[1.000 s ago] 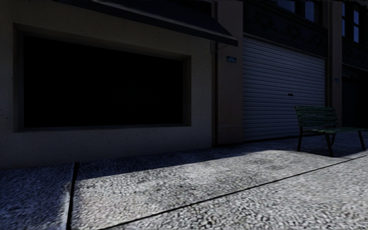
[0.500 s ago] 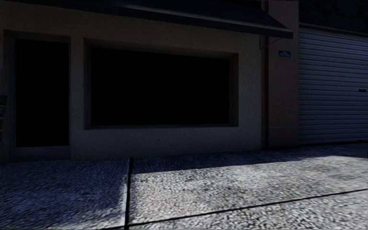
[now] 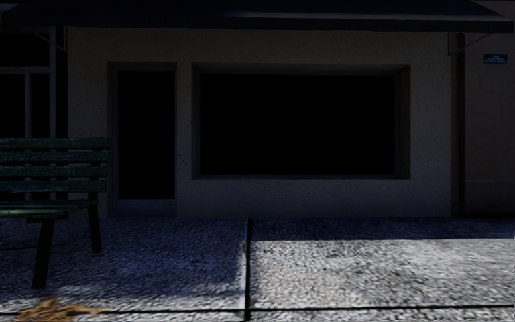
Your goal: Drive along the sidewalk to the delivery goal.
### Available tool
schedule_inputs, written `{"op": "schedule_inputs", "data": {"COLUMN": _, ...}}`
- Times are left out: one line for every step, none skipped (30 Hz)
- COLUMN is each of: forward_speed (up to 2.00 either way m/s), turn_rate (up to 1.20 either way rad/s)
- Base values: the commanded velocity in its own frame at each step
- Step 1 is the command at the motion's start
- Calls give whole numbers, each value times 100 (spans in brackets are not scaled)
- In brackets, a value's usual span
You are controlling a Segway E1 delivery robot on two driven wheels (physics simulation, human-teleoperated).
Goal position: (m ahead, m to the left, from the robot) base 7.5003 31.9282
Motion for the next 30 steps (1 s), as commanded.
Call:
{"op": "schedule_inputs", "data": {"forward_speed": 0, "turn_rate": 62}}
{"op": "schedule_inputs", "data": {"forward_speed": 0, "turn_rate": 62}}
{"op": "schedule_inputs", "data": {"forward_speed": 0, "turn_rate": 62}}
{"op": "schedule_inputs", "data": {"forward_speed": 0, "turn_rate": 62}}
{"op": "schedule_inputs", "data": {"forward_speed": 0, "turn_rate": 62}}
{"op": "schedule_inputs", "data": {"forward_speed": 0, "turn_rate": 62}}
{"op": "schedule_inputs", "data": {"forward_speed": 0, "turn_rate": 62}}
{"op": "schedule_inputs", "data": {"forward_speed": 0, "turn_rate": 62}}
{"op": "schedule_inputs", "data": {"forward_speed": 0, "turn_rate": 62}}
{"op": "schedule_inputs", "data": {"forward_speed": 0, "turn_rate": 62}}
{"op": "schedule_inputs", "data": {"forward_speed": 0, "turn_rate": 62}}
{"op": "schedule_inputs", "data": {"forward_speed": 0, "turn_rate": 62}}
{"op": "schedule_inputs", "data": {"forward_speed": 0, "turn_rate": 62}}
{"op": "schedule_inputs", "data": {"forward_speed": 0, "turn_rate": 62}}
{"op": "schedule_inputs", "data": {"forward_speed": 0, "turn_rate": 62}}
{"op": "schedule_inputs", "data": {"forward_speed": 0, "turn_rate": 62}}
{"op": "schedule_inputs", "data": {"forward_speed": 0, "turn_rate": 62}}
{"op": "schedule_inputs", "data": {"forward_speed": 0, "turn_rate": 62}}
{"op": "schedule_inputs", "data": {"forward_speed": 0, "turn_rate": 62}}
{"op": "schedule_inputs", "data": {"forward_speed": 0, "turn_rate": 63}}
{"op": "schedule_inputs", "data": {"forward_speed": 0, "turn_rate": 63}}
{"op": "schedule_inputs", "data": {"forward_speed": 0, "turn_rate": 63}}
{"op": "schedule_inputs", "data": {"forward_speed": 0, "turn_rate": 63}}
{"op": "schedule_inputs", "data": {"forward_speed": 0, "turn_rate": 63}}
{"op": "schedule_inputs", "data": {"forward_speed": 0, "turn_rate": 63}}
{"op": "schedule_inputs", "data": {"forward_speed": 0, "turn_rate": 63}}
{"op": "schedule_inputs", "data": {"forward_speed": 0, "turn_rate": 66}}
{"op": "schedule_inputs", "data": {"forward_speed": 0, "turn_rate": 66}}
{"op": "schedule_inputs", "data": {"forward_speed": 0, "turn_rate": 68}}
{"op": "schedule_inputs", "data": {"forward_speed": 0, "turn_rate": 69}}
